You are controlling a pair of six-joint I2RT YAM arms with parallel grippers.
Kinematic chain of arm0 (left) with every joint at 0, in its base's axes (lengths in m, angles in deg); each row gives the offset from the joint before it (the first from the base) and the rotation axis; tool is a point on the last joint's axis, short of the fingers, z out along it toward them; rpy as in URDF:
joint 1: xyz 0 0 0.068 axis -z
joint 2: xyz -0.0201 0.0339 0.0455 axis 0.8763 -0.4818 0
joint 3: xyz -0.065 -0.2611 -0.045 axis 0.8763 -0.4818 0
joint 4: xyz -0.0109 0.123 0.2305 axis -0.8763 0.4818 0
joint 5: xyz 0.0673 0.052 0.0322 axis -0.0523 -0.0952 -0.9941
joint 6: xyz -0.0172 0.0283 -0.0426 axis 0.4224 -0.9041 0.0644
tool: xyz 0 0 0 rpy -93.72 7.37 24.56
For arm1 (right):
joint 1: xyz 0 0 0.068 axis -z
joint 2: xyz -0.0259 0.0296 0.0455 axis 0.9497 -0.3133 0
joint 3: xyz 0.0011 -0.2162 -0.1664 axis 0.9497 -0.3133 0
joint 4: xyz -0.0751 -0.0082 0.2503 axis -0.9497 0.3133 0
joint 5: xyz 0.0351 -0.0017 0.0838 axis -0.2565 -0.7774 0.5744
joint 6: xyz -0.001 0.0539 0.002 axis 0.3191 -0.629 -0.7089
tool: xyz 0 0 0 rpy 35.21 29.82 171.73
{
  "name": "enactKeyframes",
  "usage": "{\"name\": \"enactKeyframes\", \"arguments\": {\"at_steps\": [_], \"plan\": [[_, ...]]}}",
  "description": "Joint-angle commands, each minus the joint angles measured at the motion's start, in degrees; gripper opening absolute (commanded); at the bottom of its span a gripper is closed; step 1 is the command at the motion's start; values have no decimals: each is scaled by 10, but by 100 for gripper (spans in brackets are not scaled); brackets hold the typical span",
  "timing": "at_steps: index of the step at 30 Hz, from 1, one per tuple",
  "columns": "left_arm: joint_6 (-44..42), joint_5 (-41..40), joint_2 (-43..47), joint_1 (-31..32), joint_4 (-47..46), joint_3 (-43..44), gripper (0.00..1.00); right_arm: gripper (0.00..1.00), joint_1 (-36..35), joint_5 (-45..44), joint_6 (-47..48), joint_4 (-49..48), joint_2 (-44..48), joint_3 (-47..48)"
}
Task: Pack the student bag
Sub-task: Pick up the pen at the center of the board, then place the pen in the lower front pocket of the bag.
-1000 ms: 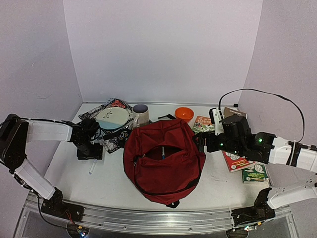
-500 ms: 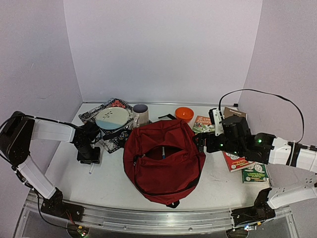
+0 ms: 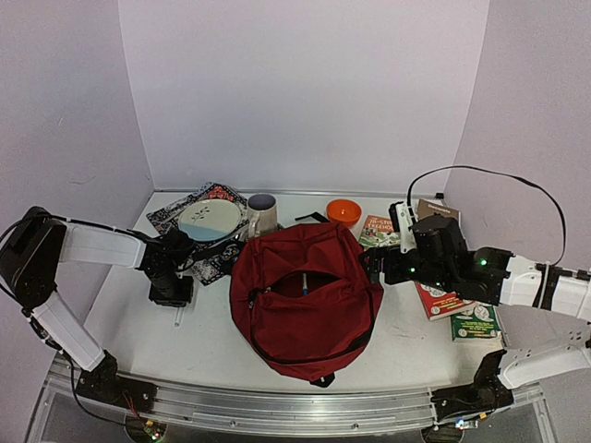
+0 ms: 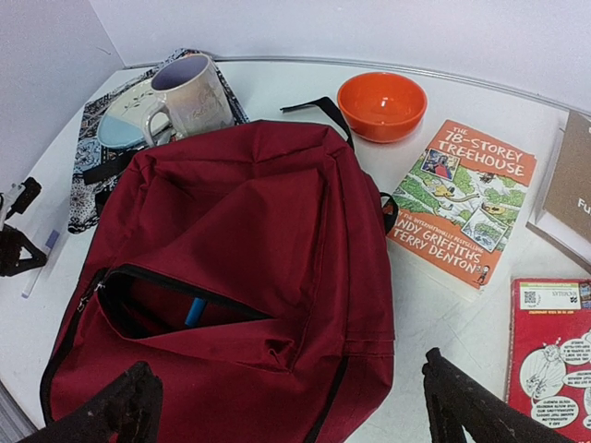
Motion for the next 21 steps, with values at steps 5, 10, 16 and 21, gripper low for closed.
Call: {"name": "enactKeyframes", "arguments": {"at_steps": [5, 10, 16, 21], "plan": [[21, 53, 42, 51, 18, 5, 0, 98, -1, -1, 2, -14, -3, 16], [-5, 43, 92, 69, 15, 39, 0, 98, -1, 2, 2, -14, 4, 9], [-78, 29, 117, 128, -6, 105, 0, 98, -1, 9, 3, -14, -1, 17], [-164, 41, 122, 206, -66, 128, 0, 98, -1, 10, 0, -14, 1, 15]]}}
